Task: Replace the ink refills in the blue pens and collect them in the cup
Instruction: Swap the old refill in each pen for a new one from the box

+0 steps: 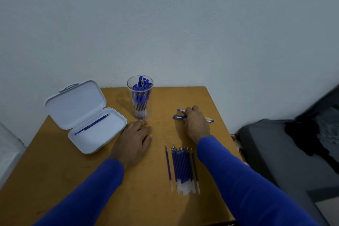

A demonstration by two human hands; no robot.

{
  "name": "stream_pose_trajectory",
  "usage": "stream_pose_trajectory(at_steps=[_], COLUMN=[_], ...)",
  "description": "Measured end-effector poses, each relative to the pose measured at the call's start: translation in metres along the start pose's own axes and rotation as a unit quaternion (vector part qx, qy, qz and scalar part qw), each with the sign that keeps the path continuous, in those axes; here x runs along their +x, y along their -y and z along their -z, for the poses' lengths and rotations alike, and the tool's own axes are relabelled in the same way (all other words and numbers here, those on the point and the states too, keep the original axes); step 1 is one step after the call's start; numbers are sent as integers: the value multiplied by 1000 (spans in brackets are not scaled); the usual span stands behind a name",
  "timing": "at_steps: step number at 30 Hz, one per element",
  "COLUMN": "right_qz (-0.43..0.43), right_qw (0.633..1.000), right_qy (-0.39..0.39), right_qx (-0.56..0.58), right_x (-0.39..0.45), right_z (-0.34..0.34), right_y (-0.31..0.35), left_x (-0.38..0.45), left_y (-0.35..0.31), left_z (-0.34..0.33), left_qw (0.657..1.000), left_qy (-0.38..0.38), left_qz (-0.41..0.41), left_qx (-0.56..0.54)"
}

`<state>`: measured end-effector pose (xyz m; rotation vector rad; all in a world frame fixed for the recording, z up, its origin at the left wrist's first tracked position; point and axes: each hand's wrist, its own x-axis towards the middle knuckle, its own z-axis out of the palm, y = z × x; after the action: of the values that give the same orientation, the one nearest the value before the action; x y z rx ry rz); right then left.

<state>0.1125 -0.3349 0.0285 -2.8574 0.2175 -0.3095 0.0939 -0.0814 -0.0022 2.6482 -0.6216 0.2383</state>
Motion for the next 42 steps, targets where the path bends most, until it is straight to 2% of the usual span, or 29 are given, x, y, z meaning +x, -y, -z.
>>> stream_pose_trajectory(at_steps=[18, 25, 30, 37, 42], right_qz=[18, 50, 73, 68, -33], right_qw=[999, 996, 983, 907, 804], right_qy=[27, 25, 61, 146, 233], right_qx=[9, 72, 158, 390, 546], right_x=[-9, -24, -45, -89, -119], right_z=[13, 41, 48, 43, 33], right_y=[6, 32, 76, 131, 156], left_x=[0, -15, -49, -100, -127], left_y=[1, -1, -4, 0, 2], left_z=[1, 3, 13, 39, 64], left_qw=[1000, 998, 994, 981, 961], left_qy=[-8, -15, -34, -84, -103], left_qz=[-13, 3, 6, 51, 95], left_qx=[-14, -55, -105, -165, -237])
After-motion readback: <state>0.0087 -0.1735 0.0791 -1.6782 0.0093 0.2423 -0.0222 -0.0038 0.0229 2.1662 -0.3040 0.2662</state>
